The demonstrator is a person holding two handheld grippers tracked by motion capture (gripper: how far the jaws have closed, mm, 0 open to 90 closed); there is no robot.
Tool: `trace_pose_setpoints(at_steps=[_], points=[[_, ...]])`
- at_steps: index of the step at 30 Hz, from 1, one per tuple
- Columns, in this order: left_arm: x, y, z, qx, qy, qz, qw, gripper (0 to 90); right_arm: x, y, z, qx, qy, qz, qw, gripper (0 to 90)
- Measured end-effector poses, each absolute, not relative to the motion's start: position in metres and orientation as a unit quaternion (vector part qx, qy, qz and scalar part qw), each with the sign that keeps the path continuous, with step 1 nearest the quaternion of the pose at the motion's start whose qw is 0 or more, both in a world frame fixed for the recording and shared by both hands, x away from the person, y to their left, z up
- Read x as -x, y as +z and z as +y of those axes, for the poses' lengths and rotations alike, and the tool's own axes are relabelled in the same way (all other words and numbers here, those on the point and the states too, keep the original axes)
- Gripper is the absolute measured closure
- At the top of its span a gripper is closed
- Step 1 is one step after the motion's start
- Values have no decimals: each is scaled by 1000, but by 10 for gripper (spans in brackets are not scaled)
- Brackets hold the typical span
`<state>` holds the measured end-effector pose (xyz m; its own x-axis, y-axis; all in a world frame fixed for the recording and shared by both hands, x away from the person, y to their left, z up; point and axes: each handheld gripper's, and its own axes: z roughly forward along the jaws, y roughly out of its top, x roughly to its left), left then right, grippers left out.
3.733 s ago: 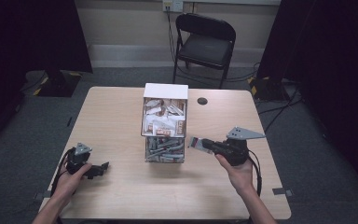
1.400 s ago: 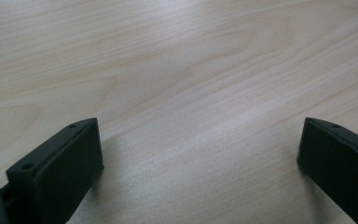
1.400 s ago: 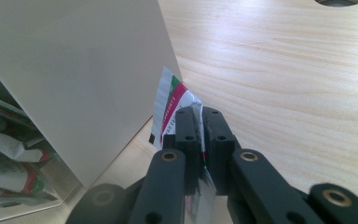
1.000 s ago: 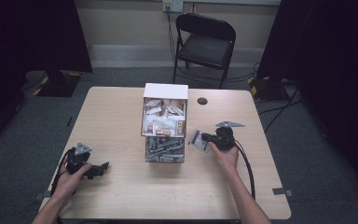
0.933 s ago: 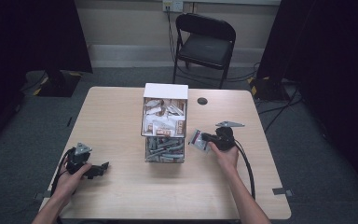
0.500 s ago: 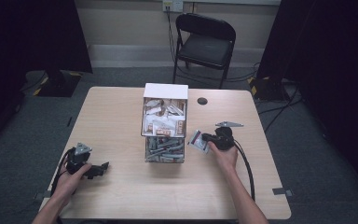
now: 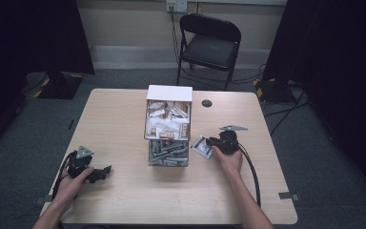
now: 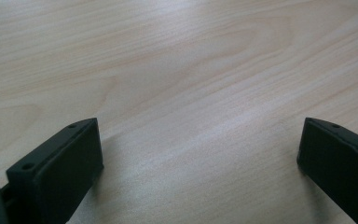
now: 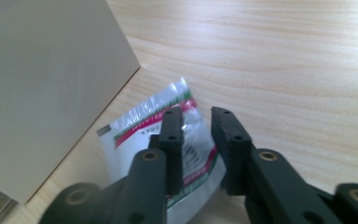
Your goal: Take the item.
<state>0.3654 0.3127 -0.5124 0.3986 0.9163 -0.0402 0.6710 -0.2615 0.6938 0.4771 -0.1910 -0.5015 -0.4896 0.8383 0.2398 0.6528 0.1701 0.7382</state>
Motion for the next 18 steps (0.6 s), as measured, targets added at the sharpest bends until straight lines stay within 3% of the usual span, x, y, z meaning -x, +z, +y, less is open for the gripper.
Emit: trace_pose_setpoints(at_steps=[18], points=[[-365, -512, 313, -771, 190, 515, 323, 0, -465, -486, -202, -485, 430, 752, 120, 473]])
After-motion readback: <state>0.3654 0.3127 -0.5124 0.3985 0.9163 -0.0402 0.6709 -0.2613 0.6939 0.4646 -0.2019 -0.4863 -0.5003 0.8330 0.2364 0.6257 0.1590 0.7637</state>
